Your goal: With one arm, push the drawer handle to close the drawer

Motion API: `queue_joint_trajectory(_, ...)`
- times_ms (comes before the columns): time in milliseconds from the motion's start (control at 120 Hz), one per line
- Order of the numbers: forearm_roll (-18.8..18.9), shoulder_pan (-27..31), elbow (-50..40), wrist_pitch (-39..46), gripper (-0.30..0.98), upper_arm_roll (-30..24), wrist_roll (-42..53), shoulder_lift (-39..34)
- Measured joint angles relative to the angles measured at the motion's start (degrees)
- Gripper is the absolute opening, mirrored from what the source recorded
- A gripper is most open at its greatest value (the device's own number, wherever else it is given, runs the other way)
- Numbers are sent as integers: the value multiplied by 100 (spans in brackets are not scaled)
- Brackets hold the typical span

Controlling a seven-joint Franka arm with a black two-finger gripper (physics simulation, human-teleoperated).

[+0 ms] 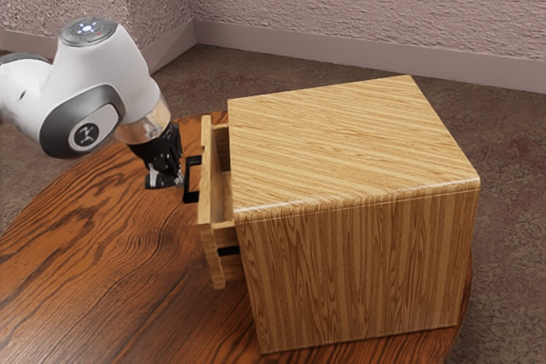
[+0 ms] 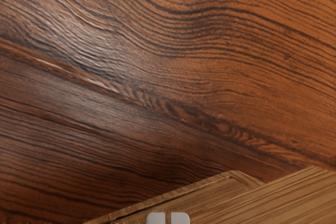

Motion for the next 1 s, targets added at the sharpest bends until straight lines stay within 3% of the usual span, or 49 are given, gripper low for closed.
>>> queue_joint_trajectory(800,4,7,632,1,-10,-368,-115,595)
queue_joint_trajectory(1000,-199,199,315,-53,-10,-359,-107,51)
